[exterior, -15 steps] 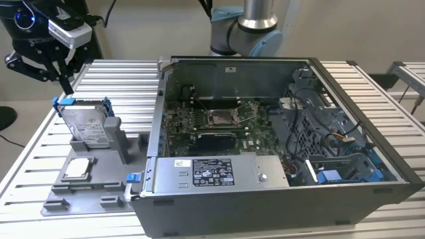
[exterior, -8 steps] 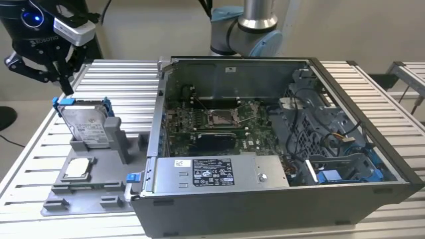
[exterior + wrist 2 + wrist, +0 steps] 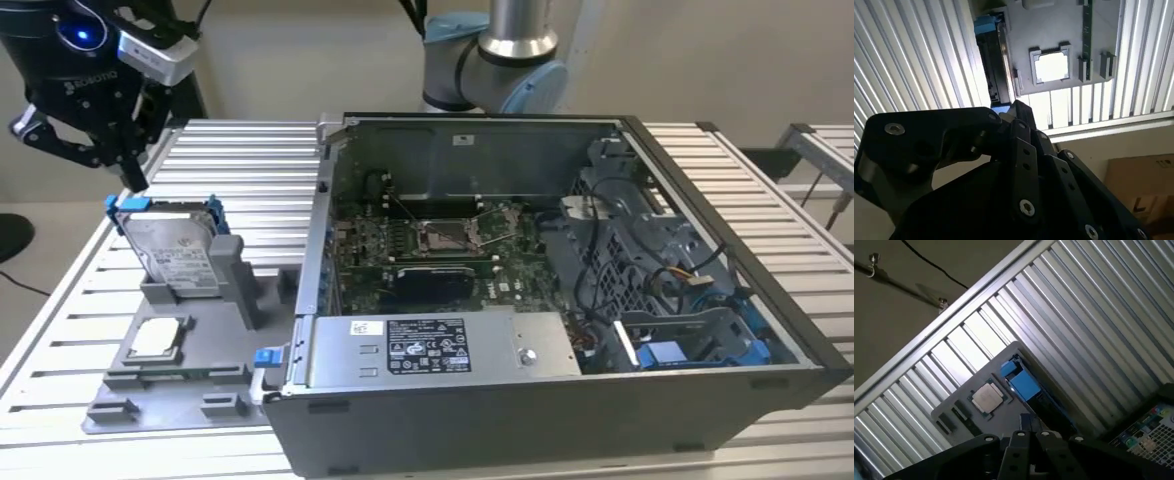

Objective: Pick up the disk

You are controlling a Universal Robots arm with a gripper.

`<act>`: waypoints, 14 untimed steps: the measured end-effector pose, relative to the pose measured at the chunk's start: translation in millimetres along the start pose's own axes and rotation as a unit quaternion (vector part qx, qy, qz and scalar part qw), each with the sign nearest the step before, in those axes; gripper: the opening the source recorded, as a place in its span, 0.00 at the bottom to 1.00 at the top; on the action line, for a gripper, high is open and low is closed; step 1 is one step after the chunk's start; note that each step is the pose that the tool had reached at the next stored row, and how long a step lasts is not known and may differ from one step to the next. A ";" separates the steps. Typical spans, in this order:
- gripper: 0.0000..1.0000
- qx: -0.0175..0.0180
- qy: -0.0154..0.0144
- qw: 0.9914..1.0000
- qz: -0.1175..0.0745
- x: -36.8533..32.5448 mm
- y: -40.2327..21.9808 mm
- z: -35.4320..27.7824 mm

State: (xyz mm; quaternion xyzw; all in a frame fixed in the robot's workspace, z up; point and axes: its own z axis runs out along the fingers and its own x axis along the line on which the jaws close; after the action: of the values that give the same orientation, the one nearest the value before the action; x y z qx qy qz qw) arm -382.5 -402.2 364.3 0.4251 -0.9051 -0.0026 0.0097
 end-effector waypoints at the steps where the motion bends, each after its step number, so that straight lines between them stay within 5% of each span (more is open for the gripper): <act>1: 0.00 0.000 0.000 1.000 -0.008 0.0 0.0 0.0; 8: 0.00 0.001 0.001 0.998 -0.068 -0.4 0.4 0.8; 14: 0.00 0.002 0.001 0.993 -0.115 -1.0 1.1 1.6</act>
State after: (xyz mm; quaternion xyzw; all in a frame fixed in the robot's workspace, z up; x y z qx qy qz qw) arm -382.7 -400.8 362.7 0.5267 -0.8500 -0.0014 0.0098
